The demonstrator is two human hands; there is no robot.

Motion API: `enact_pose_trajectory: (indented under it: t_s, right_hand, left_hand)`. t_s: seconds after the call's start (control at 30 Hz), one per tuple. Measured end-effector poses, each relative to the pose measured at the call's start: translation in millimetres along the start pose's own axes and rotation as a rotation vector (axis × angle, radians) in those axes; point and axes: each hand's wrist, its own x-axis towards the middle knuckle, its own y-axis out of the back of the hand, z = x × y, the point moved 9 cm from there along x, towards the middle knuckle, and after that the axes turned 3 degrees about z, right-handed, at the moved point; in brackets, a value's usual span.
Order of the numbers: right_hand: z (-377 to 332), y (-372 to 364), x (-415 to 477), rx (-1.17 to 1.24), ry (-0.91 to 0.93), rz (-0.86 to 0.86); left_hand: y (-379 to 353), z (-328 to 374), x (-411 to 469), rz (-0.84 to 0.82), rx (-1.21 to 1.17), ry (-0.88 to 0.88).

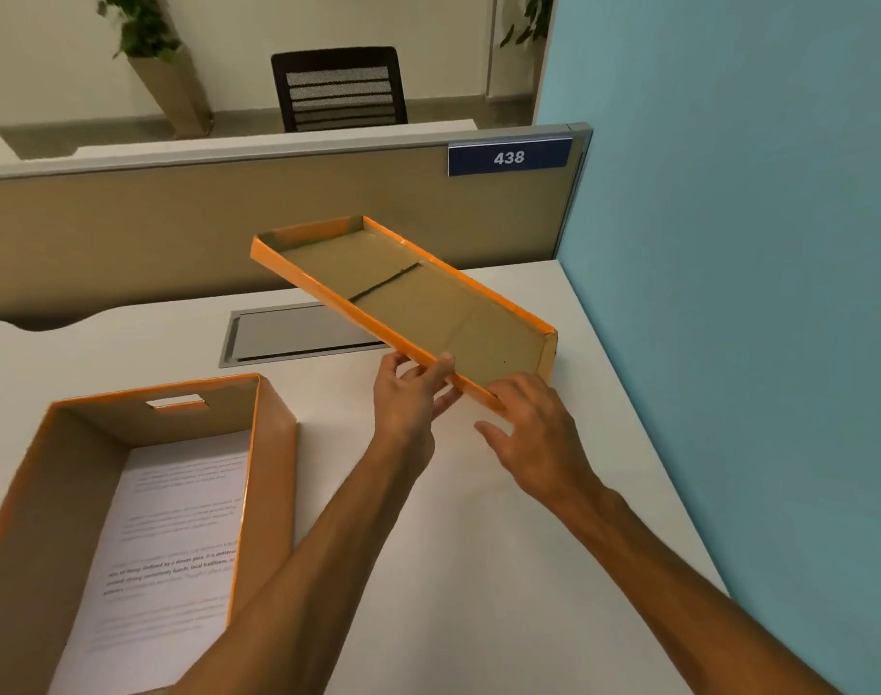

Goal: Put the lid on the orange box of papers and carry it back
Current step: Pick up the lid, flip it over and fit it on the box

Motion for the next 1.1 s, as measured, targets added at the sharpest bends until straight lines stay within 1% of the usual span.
enact_pose_trajectory:
  t_s: [0.07, 0.2, 0.27, 0.33, 0.4, 0.47, 0.6, 0.67, 0.73, 0.83, 0.93, 1.1]
  right_hand:
    - [-9, 11, 0, 0.071, -0.032, 0.091]
    - [-30, 42, -1, 0.22, -0.003, 0.308]
    - [-34, 56, 1, 0.342, -0.043, 0.35]
    - [-29, 64, 6, 0.506, -0.157, 0.349]
    - [-24, 69, 11, 0.657, -0.253, 0.317]
    - [-20, 70, 14, 0.823, -0.307, 0.261]
    - [-11, 57, 15, 1.355, -0.44, 0.088]
    - [-8, 51, 14, 1.522, -0.498, 0.003]
    - [-7, 47, 13, 1.591, -0.539, -0.059]
    - [-14, 39, 8, 1.63, -0.587, -0.128]
    - [-27, 32, 2, 1.636, -0.604, -0.179]
    - [-59, 14, -9, 1.6, -0.625, -0.244]
  left_hand:
    - [-3, 21, -15, 0.009, 0.052, -0.107]
    - [-12, 68, -48, 0.01, 0.155, -0.333]
    - [-19, 91, -62, -0.013, 0.223, -0.438]
    - [-25, 108, -71, -0.047, 0.295, -0.496]
    - [-24, 117, -72, -0.092, 0.345, -0.498]
    - [-9, 120, -67, -0.09, 0.395, -0.471]
    - [56, 111, -51, 0.007, 0.494, -0.355]
    - [92, 108, -47, 0.077, 0.539, -0.285]
    - [121, 109, -47, 0.117, 0.507, -0.225]
    - [146, 120, -52, 0.075, 0.39, -0.231]
    - [164, 138, -66, 0.03, 0.403, -0.293]
    - [205, 162, -89, 0.093, 0.456, -0.346]
